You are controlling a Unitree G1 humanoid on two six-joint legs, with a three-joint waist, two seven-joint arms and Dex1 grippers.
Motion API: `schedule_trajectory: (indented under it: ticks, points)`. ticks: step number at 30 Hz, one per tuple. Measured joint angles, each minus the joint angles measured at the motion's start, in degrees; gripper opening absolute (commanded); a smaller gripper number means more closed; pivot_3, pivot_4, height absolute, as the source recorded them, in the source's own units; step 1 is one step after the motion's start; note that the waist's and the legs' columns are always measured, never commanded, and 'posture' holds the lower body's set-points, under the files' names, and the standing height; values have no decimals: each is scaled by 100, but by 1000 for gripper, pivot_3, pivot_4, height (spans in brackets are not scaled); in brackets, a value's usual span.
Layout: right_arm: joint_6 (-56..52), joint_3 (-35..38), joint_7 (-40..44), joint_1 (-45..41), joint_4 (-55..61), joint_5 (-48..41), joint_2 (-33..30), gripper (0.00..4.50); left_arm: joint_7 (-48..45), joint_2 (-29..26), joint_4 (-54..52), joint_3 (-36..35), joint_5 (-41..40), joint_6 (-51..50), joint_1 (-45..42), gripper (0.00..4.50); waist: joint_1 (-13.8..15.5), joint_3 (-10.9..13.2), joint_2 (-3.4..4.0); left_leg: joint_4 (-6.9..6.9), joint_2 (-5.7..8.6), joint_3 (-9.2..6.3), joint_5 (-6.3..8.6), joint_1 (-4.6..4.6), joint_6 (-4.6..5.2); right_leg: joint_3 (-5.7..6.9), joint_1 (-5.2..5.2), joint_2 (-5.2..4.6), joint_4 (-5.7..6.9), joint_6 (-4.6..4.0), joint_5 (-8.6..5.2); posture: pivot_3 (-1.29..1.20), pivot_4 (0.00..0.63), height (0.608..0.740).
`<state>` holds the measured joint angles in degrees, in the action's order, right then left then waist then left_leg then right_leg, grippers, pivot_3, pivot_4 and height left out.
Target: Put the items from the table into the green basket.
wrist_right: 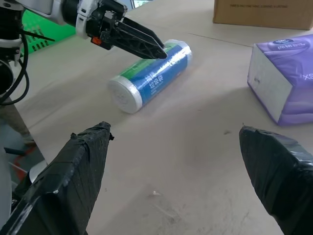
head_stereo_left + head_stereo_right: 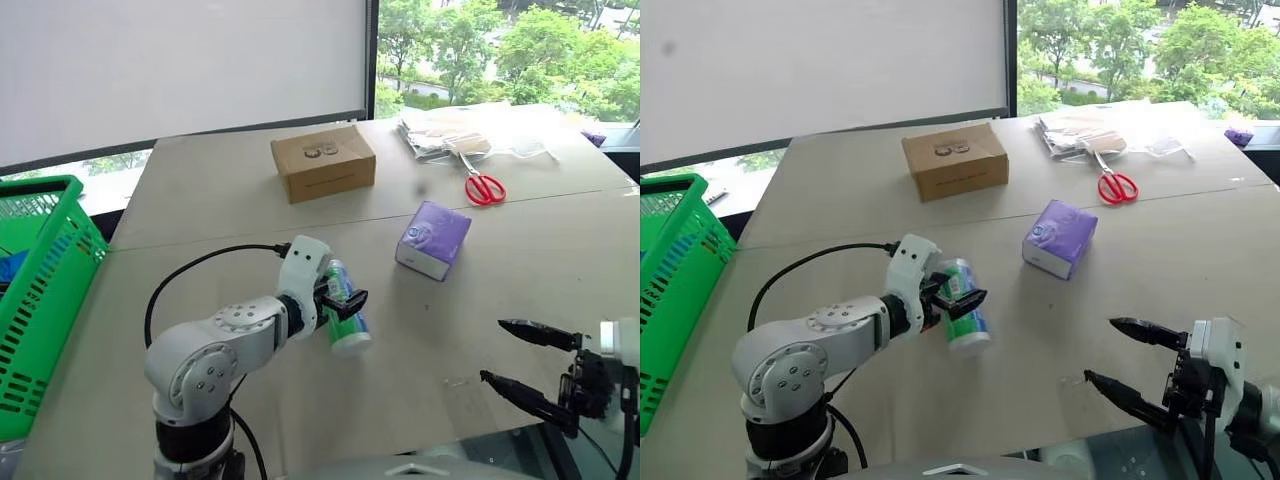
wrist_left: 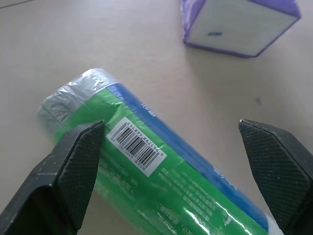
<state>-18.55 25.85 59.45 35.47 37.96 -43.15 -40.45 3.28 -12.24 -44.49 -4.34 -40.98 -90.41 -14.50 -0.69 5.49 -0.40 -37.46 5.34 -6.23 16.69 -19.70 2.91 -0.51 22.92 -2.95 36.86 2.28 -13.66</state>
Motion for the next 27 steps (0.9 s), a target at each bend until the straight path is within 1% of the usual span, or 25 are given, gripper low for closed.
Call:
schedule_trajectory:
  ticks: [2, 4, 6, 9, 13, 16, 18, 20, 22, 24, 27]
  points:
    - [0, -27, -21, -17, 0, 53, 2, 4479, 263, -42, 11, 41, 91, -45, 22, 4500, 4, 11, 9, 1, -1, -1, 4, 7, 7, 1, -27, 1, 1, -1, 0, -161, 109, 740]
    - [1, -42, -57, -59, 0, 99, 14, 4479, 536, -147, 59, 35, 165, -77, 166, 4500, 0, 20, 22, 2, -2, -2, 2, 10, 3, 0, -32, 2, 2, -7, -4, -159, 109, 740]
    - [0, -62, -98, -108, 0, 106, 21, 4479, 675, -129, 43, 5, 121, -39, 248, 4500, -1, 22, 21, 1, -3, -1, 1, 10, 2, -1, -32, 2, 2, -15, -8, -147, 109, 740]
    - [1, -77, -124, -297, -1, 111, 21, 4479, 828, -266, -57, 37, 28, -23, 366, 4500, -34, 23, 21, 4, -4, 2, 1, 14, 1, -5, -30, 4, 2, 4, 2, -132, 108, 740]
    - [-2, -224, -127, -535, -29, 115, 12, 4479, 971, -564, -371, 2, -39, 86, 635, 4500, -49, 20, 28, 18, -22, 3, 4, 25, -11, -4, -30, 20, 2, 2, 2, -112, 105, 740]
    - [-2, -335, -119, -698, -74, 129, 7, 4479, 1098, -604, -472, -103, -107, 162, 808, 4500, -49, 16, 34, 21, -39, 8, 5, 38, -17, -5, -39, 33, 2, -3, -1, -105, 104, 740]
    - [-1, -391, -109, -790, -103, 144, 2, 4479, 1212, -580, -510, -203, -186, 209, 919, 4500, -52, 16, 34, 27, -50, 13, 7, 55, -21, -5, -50, 39, 2, -20, -11, -100, 105, 740]
    - [-3, -454, -104, -922, -164, 147, -16, 4479, 1379, -384, -515, -337, -250, 223, 1038, 4500, -62, 18, 35, 35, -57, 18, 12, 100, -26, -7, -89, 43, 2, -26, -15, -97, 107, 740]
    - [-3, -491, -97, -1046, -227, 163, -39, 4479, 1619, -4, -514, -574, -395, 235, 1203, 4500, -84, 21, 39, 38, -61, 18, 16, 121, -32, -8, -115, 45, -1, -32, -20, -95, 110, 740]
    - [-3, -518, -81, -1096, -291, 178, -66, 4479, 1871, 483, -438, -789, -561, 241, 1301, 4500, -94, 21, 38, 38, -61, 18, 18, 121, -34, -9, -118, 45, -4, -33, -21, -93, 111, 740]
    - [-3, -537, -31, -1102, -300, 217, -91, 4479, 2099, 749, -182, -982, -1008, 242, 1307, 4500, -108, 22, 38, 40, -60, 18, 27, 120, -39, -9, -116, 46, -8, -38, -24, -97, 115, 740]
